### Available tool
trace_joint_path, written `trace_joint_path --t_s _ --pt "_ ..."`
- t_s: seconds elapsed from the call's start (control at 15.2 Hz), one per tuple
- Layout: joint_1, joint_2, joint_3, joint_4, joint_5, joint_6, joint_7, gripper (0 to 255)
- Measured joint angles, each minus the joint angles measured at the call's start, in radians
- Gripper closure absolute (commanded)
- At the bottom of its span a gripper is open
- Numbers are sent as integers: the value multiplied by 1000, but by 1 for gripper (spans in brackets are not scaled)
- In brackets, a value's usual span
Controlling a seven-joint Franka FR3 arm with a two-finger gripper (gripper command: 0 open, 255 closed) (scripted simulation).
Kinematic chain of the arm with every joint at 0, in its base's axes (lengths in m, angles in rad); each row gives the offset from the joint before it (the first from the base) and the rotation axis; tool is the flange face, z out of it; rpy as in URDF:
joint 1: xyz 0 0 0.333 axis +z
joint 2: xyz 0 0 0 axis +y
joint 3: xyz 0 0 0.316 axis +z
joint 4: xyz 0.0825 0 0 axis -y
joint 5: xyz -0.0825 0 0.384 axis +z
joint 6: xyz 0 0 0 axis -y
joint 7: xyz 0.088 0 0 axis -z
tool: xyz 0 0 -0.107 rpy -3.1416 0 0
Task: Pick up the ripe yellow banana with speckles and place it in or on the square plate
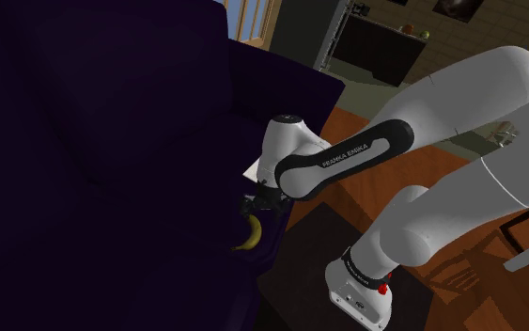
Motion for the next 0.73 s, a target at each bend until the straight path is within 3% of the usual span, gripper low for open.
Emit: trace_joint_path --t_s 0.46,0.53,0.73 --pt "1 22 6 -9 2 31 4 0" --pt "1 22 6 -9 2 31 4 255" --pt "1 20 6 -6 2 32 4 255"
